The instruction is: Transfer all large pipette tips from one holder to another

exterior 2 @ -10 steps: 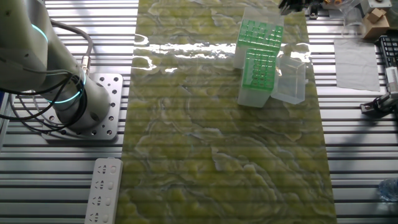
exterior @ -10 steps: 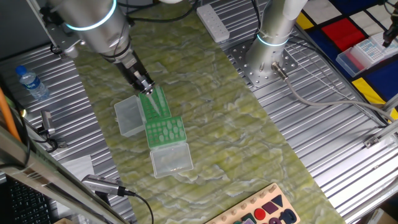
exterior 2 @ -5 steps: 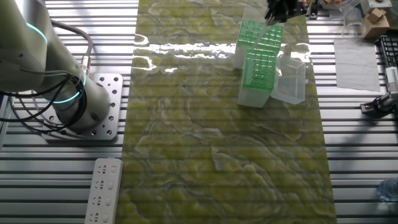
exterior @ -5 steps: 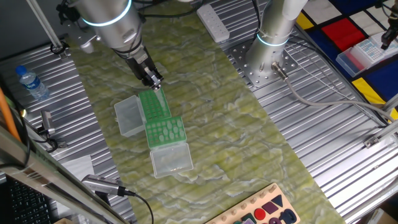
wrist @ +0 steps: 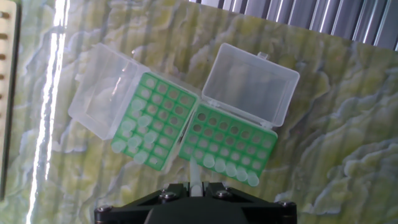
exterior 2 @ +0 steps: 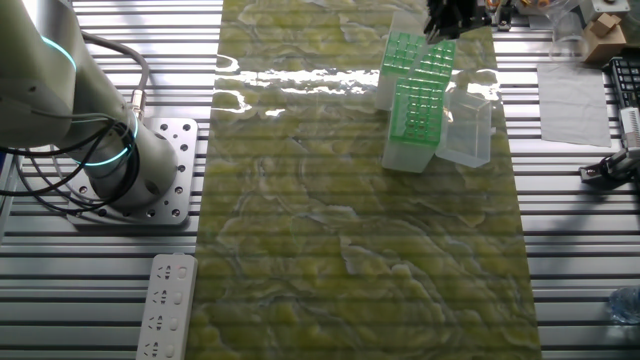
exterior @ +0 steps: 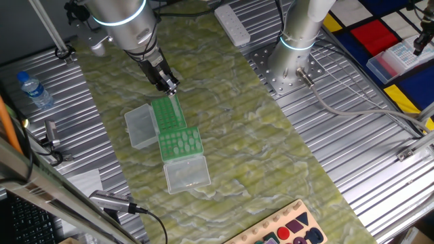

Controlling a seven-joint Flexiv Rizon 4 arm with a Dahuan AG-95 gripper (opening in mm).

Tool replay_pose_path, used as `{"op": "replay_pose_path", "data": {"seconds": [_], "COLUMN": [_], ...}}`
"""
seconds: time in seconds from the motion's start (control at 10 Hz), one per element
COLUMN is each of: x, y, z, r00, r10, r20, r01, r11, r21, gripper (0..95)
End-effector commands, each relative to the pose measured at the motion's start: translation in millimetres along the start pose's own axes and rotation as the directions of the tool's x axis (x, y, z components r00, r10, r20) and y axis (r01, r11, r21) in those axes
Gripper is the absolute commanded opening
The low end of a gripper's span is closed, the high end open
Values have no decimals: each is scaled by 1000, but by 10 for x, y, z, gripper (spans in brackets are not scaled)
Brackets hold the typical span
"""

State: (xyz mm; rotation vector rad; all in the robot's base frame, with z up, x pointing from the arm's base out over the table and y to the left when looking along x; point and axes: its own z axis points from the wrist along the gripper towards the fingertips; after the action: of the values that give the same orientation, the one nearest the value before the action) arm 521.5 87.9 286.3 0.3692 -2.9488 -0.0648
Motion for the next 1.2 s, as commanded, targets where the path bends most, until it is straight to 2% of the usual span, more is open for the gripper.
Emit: {"op": "replay_pose_path", "data": {"seconds": [0.1,1.2], "x": [-3,23], "y": [-5,-64], "z": [10,111], "r00": [1000,1000], "r10": [-1,-5], "r20": [2,11], "r01": [1,5], "r11": [1000,1000], "r21": [2,1], "gripper": [0,0]}}
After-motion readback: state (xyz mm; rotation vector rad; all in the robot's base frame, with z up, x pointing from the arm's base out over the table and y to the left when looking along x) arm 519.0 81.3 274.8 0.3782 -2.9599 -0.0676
